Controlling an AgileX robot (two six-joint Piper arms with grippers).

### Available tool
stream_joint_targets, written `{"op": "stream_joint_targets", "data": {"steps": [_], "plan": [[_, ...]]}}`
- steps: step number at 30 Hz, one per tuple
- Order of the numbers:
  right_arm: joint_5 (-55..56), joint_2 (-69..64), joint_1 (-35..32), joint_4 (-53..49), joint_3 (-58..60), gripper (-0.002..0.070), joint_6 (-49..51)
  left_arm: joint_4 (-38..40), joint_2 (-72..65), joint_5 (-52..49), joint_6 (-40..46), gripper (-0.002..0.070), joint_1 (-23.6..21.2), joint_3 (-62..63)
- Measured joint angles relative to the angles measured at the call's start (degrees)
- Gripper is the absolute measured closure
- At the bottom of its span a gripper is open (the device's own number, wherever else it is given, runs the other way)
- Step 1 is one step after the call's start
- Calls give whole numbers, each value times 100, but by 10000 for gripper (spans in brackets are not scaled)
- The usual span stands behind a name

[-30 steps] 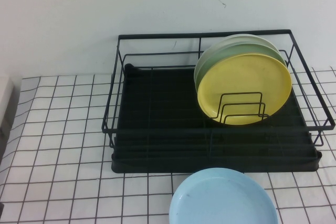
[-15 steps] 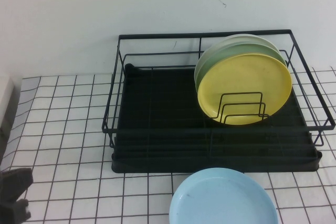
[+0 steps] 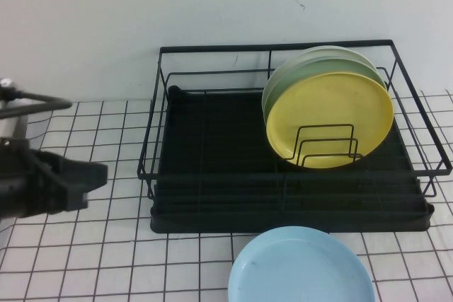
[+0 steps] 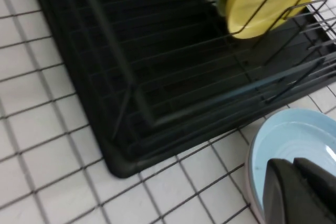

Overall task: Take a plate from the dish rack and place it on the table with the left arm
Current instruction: Grasp the plate from the shelf

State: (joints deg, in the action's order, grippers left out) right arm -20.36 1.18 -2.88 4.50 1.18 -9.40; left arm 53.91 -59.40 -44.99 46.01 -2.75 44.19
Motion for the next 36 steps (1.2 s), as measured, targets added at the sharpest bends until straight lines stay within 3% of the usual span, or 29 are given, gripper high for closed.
{"op": "stream_joint_targets", "data": {"steps": [11, 16, 21, 24, 29, 32, 36], "plan": [[0, 0, 0, 0, 0, 678, 0, 14, -1449, 744, 496, 678, 2099, 1167], [0, 0, 0, 0, 0, 678, 0, 14, -2143, 744, 628, 678, 2623, 1723], [0, 0, 0, 0, 0, 678, 0, 14, -2724, 768, 1192, 658, 2731, 2270], [0, 0, 0, 0, 0, 678, 0, 40, -3034, 834, 1660, 560, 2731, 2621], [0, 0, 0, 0, 0, 678, 0, 286, -3588, 913, 2366, 296, 2731, 3199], [0, 0, 0, 0, 0, 678, 0, 562, -3939, 952, 2872, 245, 2731, 3492], [0, 0, 0, 0, 0, 678, 0, 1030, -4375, 999, 3811, 242, 2731, 3787]]}}
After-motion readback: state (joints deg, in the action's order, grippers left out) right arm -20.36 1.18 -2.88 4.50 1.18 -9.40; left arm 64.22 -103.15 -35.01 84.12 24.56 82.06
